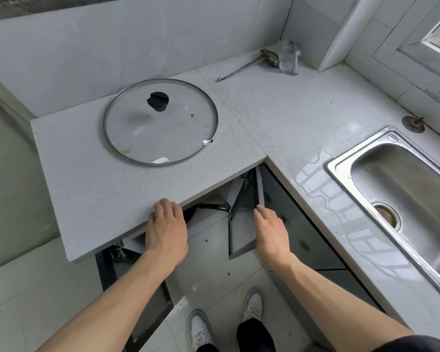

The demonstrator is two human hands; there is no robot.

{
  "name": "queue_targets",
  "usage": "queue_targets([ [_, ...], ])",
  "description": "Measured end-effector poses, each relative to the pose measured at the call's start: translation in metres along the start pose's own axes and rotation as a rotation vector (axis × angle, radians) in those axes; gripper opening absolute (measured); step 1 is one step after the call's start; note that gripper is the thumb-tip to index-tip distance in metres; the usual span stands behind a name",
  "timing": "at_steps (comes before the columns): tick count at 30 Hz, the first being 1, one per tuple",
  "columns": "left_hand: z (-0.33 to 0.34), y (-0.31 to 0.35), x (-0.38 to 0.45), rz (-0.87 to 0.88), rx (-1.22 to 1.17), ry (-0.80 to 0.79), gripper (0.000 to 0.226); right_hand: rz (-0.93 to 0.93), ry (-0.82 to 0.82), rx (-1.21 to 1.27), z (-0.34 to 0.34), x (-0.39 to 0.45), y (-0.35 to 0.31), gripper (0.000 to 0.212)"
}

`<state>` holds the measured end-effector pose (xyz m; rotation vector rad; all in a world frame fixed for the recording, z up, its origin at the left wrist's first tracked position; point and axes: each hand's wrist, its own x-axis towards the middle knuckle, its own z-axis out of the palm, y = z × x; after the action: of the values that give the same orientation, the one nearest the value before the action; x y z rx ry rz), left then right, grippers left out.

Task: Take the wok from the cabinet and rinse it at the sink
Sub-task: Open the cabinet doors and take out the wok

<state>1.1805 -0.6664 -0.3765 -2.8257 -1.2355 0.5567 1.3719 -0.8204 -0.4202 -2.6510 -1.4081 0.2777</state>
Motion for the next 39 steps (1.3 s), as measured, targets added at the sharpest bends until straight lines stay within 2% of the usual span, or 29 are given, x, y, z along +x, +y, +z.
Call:
queue_targets([
  [4,-0.004,0.009,0.005,0.085,-0.19,0.101,0.074,-0.023,-0.038,-0.095,-0.006,-0.003,0.02,0.045],
  [7,-0.007,0.024,0.015,0.184,-0.219,0.117,0.068,-0.054,-0.101,-0.121,-0.014,-0.002,0.034,0.032],
  [9,-0.009,0.032,0.02,0.185,-0.225,0.106,0.069,-0.058,-0.171,-0.152,-0.02,0.0,0.039,0.038],
  [12,-0.012,0.039,0.027,0.149,-0.226,0.102,0.069,0.028,-0.273,-0.201,-0.026,0.006,0.05,0.071],
  [14,-0.013,0.04,0.03,0.146,-0.213,0.098,0.07,0.07,-0.28,-0.194,-0.026,0.007,0.058,0.08],
  [16,-0.012,0.039,0.031,0.153,-0.175,0.089,0.072,0.06,-0.279,-0.191,-0.023,0.003,0.063,0.08],
  [21,-0.008,0.041,0.031,0.151,-0.085,0.072,0.082,0.077,-0.302,-0.157,-0.01,-0.016,0.071,0.064],
  [29,-0.005,0.045,0.032,0.142,-0.009,0.051,0.086,0.045,-0.292,-0.146,-0.013,-0.019,0.072,0.066],
  [33,-0.013,0.043,0.031,0.147,-0.081,-0.002,0.083,0.03,-0.279,-0.127,-0.018,-0.018,0.066,0.063],
  [37,-0.03,0.035,0.028,0.137,-0.286,-0.109,0.075,0.023,-0.263,-0.099,-0.034,-0.02,0.057,0.065],
  [39,-0.034,0.028,0.02,0.13,-0.35,-0.096,0.069,0.017,-0.247,-0.088,-0.047,-0.022,0.05,0.066],
])
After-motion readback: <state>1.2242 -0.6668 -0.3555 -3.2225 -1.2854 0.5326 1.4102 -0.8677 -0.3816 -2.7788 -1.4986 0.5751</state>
